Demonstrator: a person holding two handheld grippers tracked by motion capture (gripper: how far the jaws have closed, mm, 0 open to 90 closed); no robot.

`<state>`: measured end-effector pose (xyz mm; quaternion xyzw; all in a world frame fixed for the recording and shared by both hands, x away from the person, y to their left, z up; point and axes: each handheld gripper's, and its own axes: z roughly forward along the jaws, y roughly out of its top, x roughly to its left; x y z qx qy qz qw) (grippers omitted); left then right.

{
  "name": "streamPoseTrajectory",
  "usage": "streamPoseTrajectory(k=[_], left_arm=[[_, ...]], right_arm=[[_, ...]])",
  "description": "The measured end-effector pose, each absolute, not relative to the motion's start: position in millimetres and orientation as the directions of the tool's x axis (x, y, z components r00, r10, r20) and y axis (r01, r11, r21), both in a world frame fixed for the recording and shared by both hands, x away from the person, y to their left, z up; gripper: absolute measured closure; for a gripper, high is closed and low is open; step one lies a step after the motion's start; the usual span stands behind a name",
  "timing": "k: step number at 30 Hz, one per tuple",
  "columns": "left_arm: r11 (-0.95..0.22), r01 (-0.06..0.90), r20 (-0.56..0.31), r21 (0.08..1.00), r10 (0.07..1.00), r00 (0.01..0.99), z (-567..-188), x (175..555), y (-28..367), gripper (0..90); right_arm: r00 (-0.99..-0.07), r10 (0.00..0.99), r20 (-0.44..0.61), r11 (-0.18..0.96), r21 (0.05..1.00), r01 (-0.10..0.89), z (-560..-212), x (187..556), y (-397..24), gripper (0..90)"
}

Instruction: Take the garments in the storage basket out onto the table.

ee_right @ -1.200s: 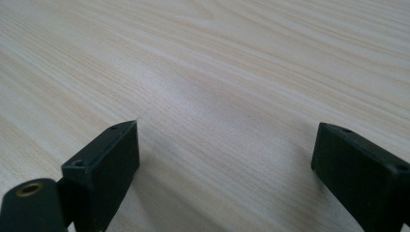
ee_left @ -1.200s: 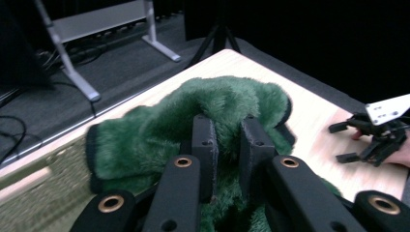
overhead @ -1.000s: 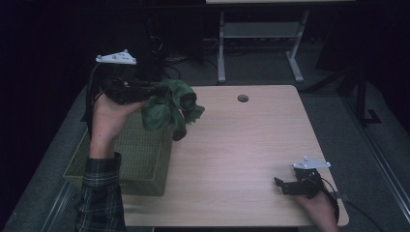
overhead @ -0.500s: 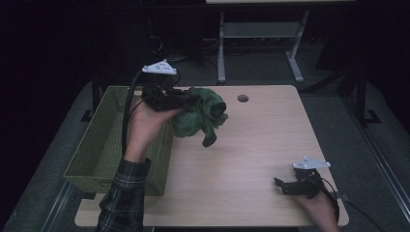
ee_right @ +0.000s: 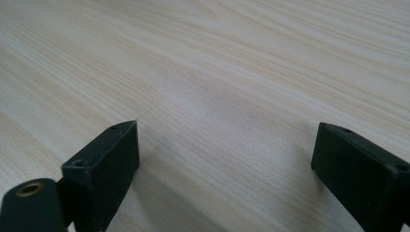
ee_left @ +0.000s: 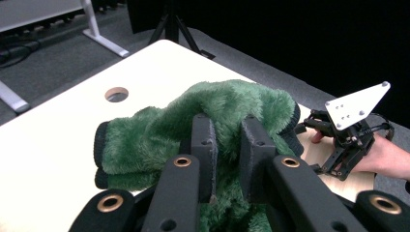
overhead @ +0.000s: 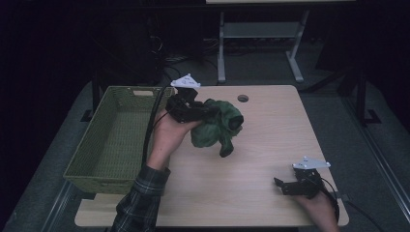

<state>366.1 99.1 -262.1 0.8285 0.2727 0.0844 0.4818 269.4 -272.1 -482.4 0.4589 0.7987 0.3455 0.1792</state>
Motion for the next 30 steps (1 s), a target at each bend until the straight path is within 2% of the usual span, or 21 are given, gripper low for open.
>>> streamPoseTrajectory(k=[18,30], left_arm=[[-0.422,0.425,-0.182,0.801,0.504,0.844,-335,373,40,78.3],[-0.514,0.461,-0.217,0.723,0.464,0.859,-393,359,20,77.9]], right_arm=[[-0.513,0.858,0.034,0.338,0.715,0.612,-482,269,-272,9.4],[-0.514,0.857,0.032,0.34,0.714,0.612,-482,269,-272,9.4]])
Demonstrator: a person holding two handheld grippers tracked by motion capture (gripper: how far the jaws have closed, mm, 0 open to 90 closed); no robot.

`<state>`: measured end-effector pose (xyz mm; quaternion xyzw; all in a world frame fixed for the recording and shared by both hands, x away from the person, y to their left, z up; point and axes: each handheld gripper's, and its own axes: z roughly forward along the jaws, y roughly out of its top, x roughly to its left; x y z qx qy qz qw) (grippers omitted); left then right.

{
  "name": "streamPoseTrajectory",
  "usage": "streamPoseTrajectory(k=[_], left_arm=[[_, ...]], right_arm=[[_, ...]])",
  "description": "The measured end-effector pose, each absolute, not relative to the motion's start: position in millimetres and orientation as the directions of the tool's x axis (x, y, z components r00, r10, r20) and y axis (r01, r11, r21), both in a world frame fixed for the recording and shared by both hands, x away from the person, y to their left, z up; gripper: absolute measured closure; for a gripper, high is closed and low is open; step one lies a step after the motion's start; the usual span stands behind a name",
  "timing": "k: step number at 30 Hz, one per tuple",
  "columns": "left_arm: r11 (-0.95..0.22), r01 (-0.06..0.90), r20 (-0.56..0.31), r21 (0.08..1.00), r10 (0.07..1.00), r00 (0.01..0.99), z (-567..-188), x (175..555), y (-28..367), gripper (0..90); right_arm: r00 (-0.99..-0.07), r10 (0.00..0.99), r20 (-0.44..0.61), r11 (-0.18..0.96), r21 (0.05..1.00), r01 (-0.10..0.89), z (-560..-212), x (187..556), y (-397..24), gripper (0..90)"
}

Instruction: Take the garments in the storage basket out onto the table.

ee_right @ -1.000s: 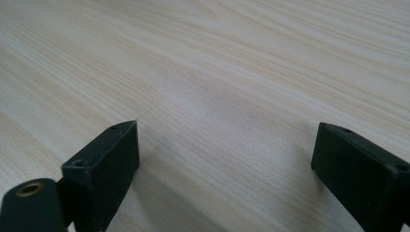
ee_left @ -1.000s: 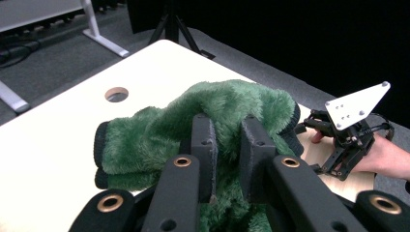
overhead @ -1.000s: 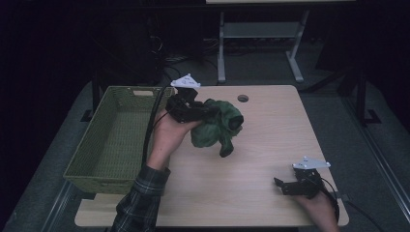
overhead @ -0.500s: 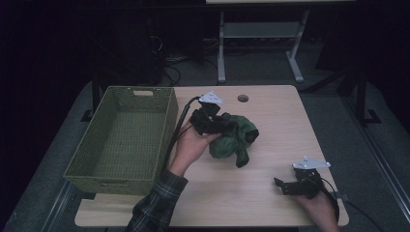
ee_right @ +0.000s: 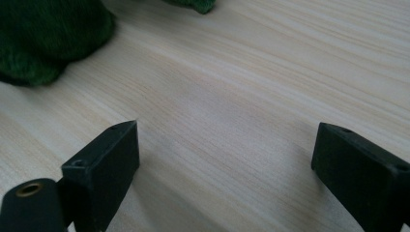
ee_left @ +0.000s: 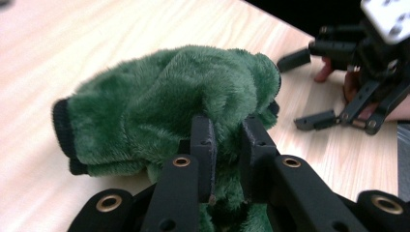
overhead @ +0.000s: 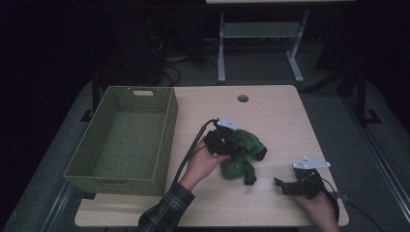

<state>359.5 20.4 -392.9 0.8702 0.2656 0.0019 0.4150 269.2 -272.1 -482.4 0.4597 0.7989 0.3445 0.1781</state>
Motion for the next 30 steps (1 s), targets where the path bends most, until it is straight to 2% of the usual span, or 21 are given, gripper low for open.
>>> streamPoseTrajectory(k=[8,22,24,27,28,30], left_arm=[[-0.549,0.48,-0.241,0.685,0.451,0.859,-416,360,13,77.2],[-0.633,0.457,-0.211,0.625,0.426,0.88,-454,364,-4,73.6],[-0.633,0.441,-0.212,0.636,0.407,0.889,-453,363,-4,69.3],[-0.63,0.422,-0.21,0.651,0.385,0.899,-449,361,-3,54.4],[-0.628,0.407,-0.199,0.663,0.377,0.905,-442,359,0,54.4],[-0.616,0.403,-0.188,0.678,0.385,0.904,-435,356,3,47.8]], right_arm=[[-0.515,0.857,0.031,0.342,0.714,0.611,-482,269,-272,9.4],[-0.515,0.857,0.031,0.341,0.714,0.611,-482,269,-272,9.4],[-0.514,0.857,0.031,0.341,0.714,0.611,-482,269,-272,9.4],[-0.514,0.857,0.031,0.341,0.714,0.611,-482,269,-272,9.4],[-0.515,0.857,0.031,0.341,0.714,0.611,-482,269,-272,9.4],[-0.518,0.855,0.025,0.346,0.717,0.606,-483,270,-272,9.4]])
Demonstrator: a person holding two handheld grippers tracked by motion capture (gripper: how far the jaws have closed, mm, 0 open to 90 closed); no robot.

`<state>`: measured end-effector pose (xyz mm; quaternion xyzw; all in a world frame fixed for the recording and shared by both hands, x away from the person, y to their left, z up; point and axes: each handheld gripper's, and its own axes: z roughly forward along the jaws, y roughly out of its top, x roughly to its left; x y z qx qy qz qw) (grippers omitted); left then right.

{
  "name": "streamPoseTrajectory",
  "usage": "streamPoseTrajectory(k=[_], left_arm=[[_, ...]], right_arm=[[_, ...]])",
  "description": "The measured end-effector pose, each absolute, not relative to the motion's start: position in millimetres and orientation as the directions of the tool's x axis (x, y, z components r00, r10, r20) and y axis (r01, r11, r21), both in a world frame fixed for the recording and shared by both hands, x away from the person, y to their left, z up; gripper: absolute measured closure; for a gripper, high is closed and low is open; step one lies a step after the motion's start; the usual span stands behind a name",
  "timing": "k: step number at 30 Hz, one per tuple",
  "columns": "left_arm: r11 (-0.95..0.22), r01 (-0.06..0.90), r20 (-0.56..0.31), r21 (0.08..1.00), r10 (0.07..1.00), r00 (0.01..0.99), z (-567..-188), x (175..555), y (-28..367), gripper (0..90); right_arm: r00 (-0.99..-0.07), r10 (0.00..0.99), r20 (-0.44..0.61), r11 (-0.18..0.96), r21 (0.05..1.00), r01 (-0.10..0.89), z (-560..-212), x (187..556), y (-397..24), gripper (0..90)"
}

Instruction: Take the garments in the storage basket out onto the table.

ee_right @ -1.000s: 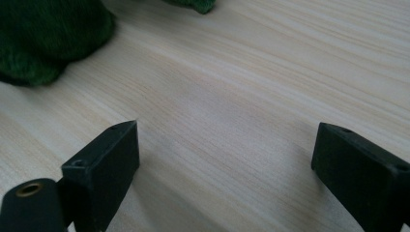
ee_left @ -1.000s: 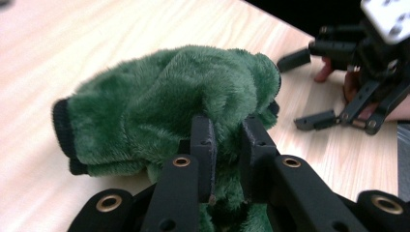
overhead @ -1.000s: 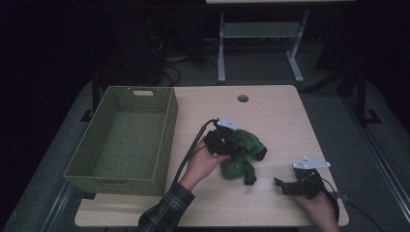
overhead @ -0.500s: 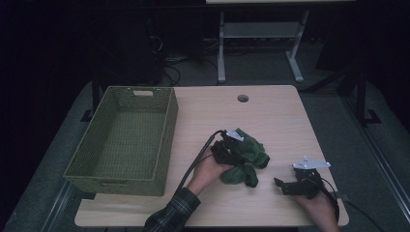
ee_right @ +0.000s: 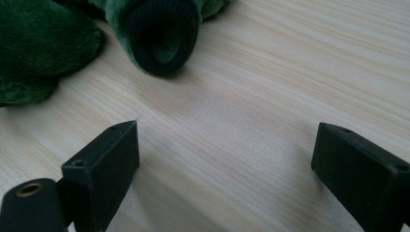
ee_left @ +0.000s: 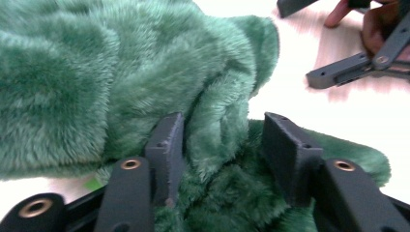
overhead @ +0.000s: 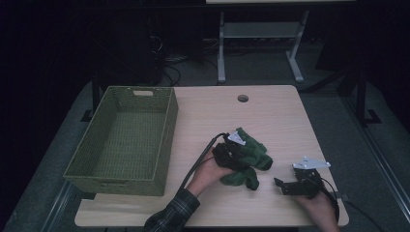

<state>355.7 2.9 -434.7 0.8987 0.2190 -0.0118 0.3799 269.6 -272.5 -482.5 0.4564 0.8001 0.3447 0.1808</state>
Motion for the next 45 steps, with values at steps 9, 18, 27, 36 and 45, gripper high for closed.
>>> streamPoseTrajectory(k=[9,18,27,36,45], left_arm=[[-0.591,0.339,-0.123,0.732,0.375,0.919,-410,335,28,47.6],[-0.579,0.328,-0.129,0.746,0.358,0.925,-414,308,47,58.8],[-0.603,0.313,-0.127,0.734,0.331,0.935,-429,285,40,62.0],[-0.656,0.309,-0.097,0.689,0.34,0.936,-457,289,34,55.2],[-0.646,0.305,-0.083,0.7,0.35,0.933,-468,295,38,74.0]], right_arm=[[-0.515,0.857,0.031,0.341,0.714,0.611,-482,269,-272,9.4],[-0.514,0.857,0.031,0.341,0.715,0.611,-482,269,-272,9.4],[-0.514,0.857,0.031,0.341,0.714,0.612,-482,269,-272,9.4],[-0.516,0.856,0.027,0.343,0.717,0.606,-482,269,-272,9.8],[-0.562,0.826,0.042,0.359,0.729,0.582,-473,261,-263,21.4]])
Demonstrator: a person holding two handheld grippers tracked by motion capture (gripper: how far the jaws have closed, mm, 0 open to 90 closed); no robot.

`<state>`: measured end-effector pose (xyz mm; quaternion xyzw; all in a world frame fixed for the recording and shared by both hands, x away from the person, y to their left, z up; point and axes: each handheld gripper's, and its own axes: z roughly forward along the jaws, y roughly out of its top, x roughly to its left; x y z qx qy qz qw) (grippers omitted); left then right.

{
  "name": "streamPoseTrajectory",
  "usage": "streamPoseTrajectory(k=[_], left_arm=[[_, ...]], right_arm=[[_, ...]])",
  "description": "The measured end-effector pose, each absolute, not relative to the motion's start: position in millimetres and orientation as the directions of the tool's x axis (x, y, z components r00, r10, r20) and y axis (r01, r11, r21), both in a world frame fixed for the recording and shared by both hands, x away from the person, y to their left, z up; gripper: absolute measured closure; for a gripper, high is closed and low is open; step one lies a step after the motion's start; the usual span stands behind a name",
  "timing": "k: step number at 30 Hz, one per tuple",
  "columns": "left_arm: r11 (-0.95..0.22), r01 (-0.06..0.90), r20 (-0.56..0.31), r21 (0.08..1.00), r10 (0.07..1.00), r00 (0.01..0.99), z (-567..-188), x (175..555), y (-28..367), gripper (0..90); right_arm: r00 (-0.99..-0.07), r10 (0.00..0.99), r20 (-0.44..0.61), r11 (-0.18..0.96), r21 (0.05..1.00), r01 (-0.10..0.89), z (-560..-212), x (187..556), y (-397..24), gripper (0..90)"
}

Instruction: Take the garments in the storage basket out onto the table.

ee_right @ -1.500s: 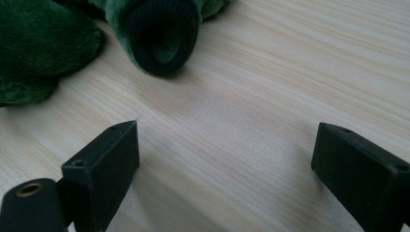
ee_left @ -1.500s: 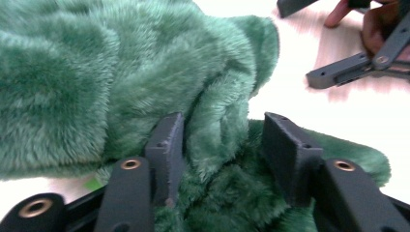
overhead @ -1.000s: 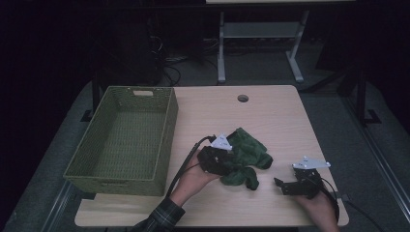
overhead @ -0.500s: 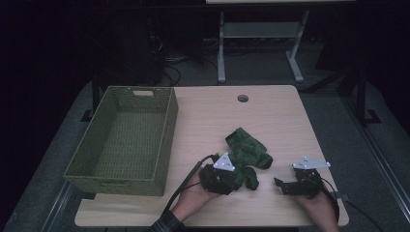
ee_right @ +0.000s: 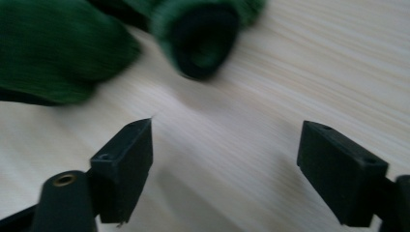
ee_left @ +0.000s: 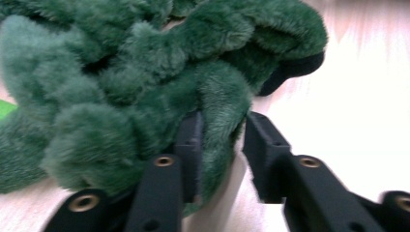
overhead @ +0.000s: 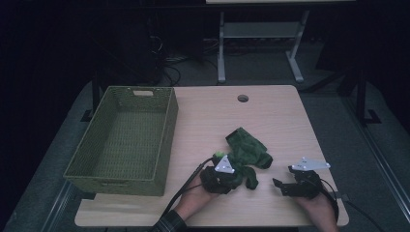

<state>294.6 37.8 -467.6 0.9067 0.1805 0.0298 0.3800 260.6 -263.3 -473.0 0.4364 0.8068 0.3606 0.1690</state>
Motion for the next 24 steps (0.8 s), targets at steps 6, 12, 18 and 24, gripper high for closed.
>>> streamPoseTrajectory(k=[6,12,18,24], left_arm=[[-0.637,0.336,-0.119,0.693,0.359,0.926,-468,300,40,83.3],[-0.638,0.334,-0.118,0.693,0.358,0.926,-468,301,40,84.0],[-0.638,0.337,-0.123,0.693,0.355,0.927,-468,302,41,84.7],[-0.629,0.343,-0.124,0.698,0.365,0.923,-468,300,39,86.4]], right_arm=[[-0.65,0.755,0.087,0.396,0.73,0.556,-468,244,-235,22.8],[-0.703,0.702,0.111,0.42,0.733,0.535,-467,241,-215,23.1],[-0.715,0.69,0.109,0.431,0.732,0.528,-470,246,-194,36.4],[-0.708,0.698,0.107,0.425,0.735,0.529,-469,249,-194,69.3]])
